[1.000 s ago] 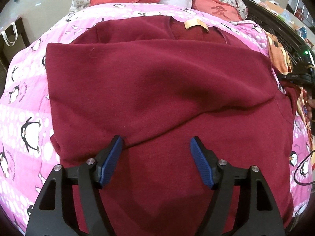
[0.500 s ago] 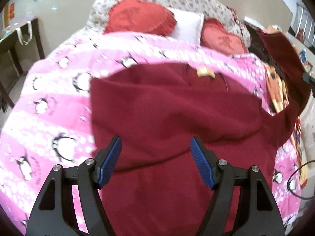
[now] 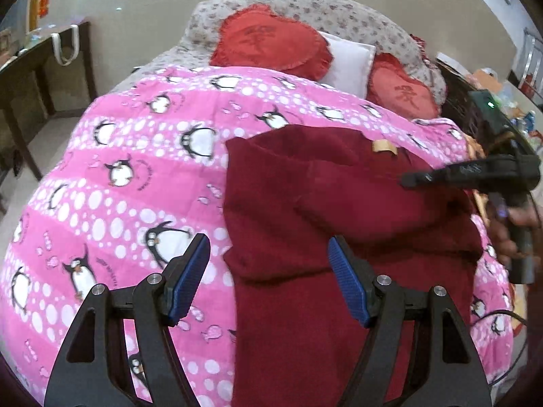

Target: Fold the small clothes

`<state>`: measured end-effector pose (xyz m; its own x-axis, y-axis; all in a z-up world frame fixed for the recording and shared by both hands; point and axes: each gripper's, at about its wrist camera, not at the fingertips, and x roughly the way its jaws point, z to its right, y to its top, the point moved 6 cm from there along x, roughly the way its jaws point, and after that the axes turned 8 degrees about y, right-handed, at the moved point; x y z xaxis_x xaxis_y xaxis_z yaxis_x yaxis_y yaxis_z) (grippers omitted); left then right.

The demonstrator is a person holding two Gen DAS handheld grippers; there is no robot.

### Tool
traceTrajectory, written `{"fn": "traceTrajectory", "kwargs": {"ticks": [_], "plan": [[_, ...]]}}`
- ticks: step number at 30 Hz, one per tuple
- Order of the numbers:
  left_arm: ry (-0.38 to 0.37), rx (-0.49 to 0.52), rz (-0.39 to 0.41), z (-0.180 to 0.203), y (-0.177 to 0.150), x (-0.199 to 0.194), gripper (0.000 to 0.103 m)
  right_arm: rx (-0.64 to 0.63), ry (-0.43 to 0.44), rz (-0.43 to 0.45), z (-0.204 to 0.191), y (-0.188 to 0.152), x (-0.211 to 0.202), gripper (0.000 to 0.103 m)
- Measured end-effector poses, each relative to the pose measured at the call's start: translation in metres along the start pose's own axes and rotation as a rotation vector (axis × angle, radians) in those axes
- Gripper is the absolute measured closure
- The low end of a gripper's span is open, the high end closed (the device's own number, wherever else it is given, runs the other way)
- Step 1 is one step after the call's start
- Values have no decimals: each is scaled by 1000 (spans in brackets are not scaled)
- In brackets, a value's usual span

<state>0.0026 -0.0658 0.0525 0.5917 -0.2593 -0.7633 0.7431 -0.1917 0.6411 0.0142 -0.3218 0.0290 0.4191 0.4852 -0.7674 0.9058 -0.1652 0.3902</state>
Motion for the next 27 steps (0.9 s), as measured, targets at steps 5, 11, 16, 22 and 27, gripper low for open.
{"fn": "traceTrajectory", "kwargs": {"ticks": [5,11,16,22,27], "plan": [[-8,52,-11,14,5,20,31,-13,14,109,3,-17,-41,56],[-63,-11,-71,30,19,64,31,69,5,241,31,-64,-91,54],[-91,-31,-104,53,27,93,44,181,-35,301,70,-109,-114,54],[-155,20,-45,77,52,67,96,277,-119,356,109,-121,-130,54],[-141,-55,7,50,73,40,96,222,-250,375,117,-98,-123,54]]}}
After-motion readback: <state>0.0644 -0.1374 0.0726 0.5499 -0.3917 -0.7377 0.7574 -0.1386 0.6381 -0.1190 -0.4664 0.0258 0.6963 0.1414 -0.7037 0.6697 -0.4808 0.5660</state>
